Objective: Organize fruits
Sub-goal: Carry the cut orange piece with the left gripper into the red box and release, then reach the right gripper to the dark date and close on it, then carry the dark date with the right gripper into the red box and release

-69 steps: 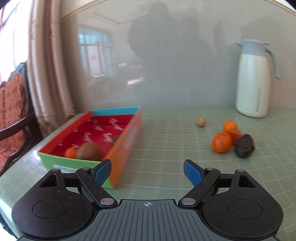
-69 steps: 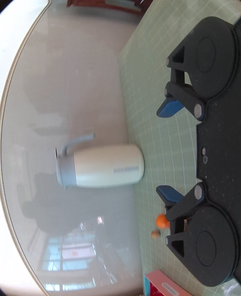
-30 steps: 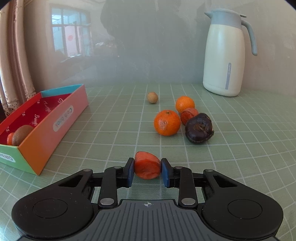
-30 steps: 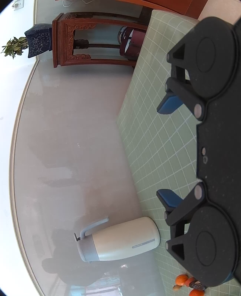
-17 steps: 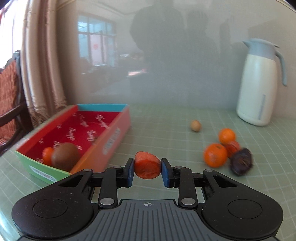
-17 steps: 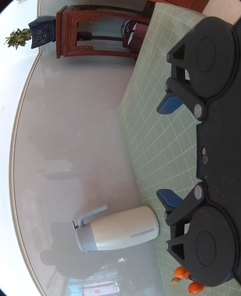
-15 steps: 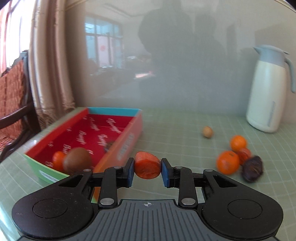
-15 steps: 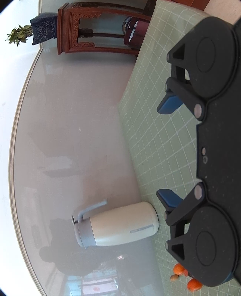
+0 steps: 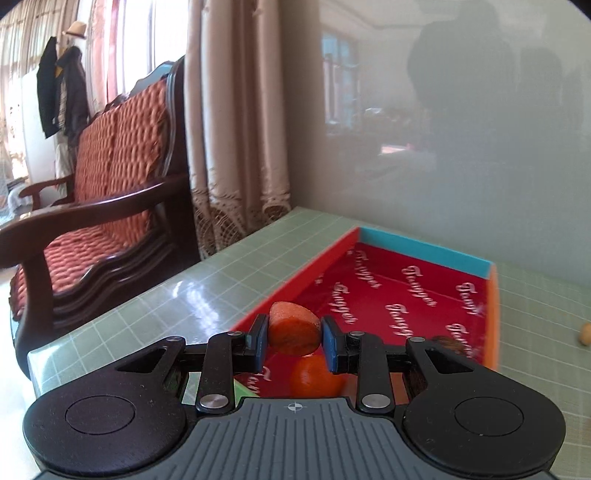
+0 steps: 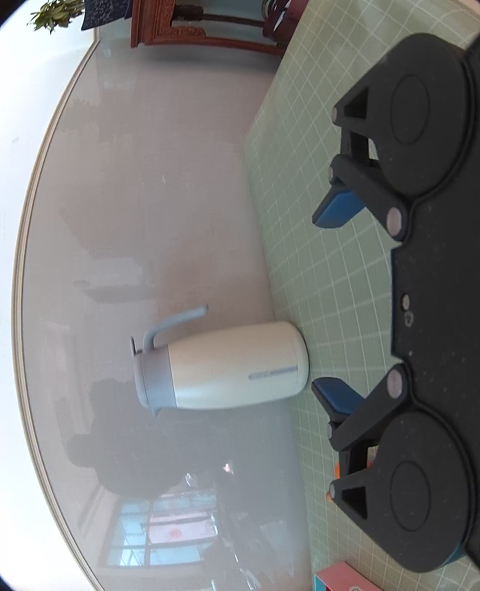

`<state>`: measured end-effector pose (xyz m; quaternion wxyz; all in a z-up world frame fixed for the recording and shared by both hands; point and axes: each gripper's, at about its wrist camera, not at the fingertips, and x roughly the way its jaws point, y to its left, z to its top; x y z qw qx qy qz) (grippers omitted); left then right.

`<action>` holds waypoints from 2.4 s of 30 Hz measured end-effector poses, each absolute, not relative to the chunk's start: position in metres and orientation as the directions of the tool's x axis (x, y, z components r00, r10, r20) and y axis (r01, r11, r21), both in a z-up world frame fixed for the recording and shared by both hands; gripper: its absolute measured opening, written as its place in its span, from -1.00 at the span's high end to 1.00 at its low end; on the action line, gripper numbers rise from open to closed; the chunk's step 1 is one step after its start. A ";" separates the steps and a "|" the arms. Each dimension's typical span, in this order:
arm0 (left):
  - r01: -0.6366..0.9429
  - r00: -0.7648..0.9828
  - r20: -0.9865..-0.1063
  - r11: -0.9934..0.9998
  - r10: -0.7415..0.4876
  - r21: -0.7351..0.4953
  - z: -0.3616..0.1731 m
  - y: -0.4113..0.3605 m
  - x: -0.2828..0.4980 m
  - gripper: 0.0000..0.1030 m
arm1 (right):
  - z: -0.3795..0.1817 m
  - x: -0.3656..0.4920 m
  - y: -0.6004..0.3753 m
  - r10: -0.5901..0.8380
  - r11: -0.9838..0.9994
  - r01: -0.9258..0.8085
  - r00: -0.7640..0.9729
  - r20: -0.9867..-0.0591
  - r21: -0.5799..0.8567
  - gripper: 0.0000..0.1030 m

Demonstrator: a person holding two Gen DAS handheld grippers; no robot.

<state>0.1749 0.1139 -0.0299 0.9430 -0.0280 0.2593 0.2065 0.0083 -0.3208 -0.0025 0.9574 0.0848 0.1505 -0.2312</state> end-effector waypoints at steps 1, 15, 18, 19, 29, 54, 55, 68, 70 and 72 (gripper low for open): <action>-0.407 0.774 -0.512 0.912 0.373 0.050 -0.032 0.118 0.178 0.40 | -0.002 0.011 -0.317 -0.409 0.883 0.460 0.852 -0.326 0.091 -0.70; -0.382 0.755 -0.569 0.924 0.324 0.019 -0.043 0.126 0.186 0.40 | -0.002 0.025 -0.293 -0.373 0.907 0.416 0.869 -0.325 0.071 -0.70; -0.380 0.756 -0.569 0.925 0.323 0.020 -0.041 0.123 0.186 0.11 | -0.002 0.022 -0.297 -0.380 0.903 0.424 0.866 -0.325 0.074 -0.70; -0.365 0.764 -0.567 0.931 0.307 0.011 -0.041 0.121 0.186 -0.09 | -0.002 0.021 -0.298 -0.383 0.902 0.426 0.865 -0.325 0.071 -0.70; -0.350 0.806 -0.485 0.934 0.340 0.072 -0.029 0.096 0.166 -0.85 | -0.004 0.013 -0.309 -0.397 0.893 0.443 0.858 -0.327 0.078 -0.70; -0.508 0.768 -0.404 0.857 0.496 0.088 -0.007 0.168 0.039 -0.86 | -0.038 0.121 -0.244 -0.015 0.993 0.081 0.810 -0.586 0.086 -0.48; -0.518 0.763 -0.402 0.851 0.506 0.087 -0.006 0.172 0.034 -0.86 | -0.040 0.127 -0.242 -0.024 0.993 0.086 0.802 -0.597 0.075 -0.46; -0.528 0.743 -0.442 0.846 0.503 0.075 -0.014 0.200 0.019 -0.87 | -0.059 0.147 -0.227 0.013 0.997 0.043 0.746 -0.666 0.067 0.17; -0.521 0.745 -0.447 0.850 0.495 0.074 -0.015 0.201 0.018 -0.87 | -0.053 0.142 -0.219 0.028 0.998 0.018 0.769 -0.639 0.065 0.17; -0.518 0.743 -0.460 0.853 0.487 0.066 -0.016 0.203 0.017 -0.87 | -0.045 0.136 -0.208 0.039 0.999 -0.012 0.795 -0.605 0.049 0.17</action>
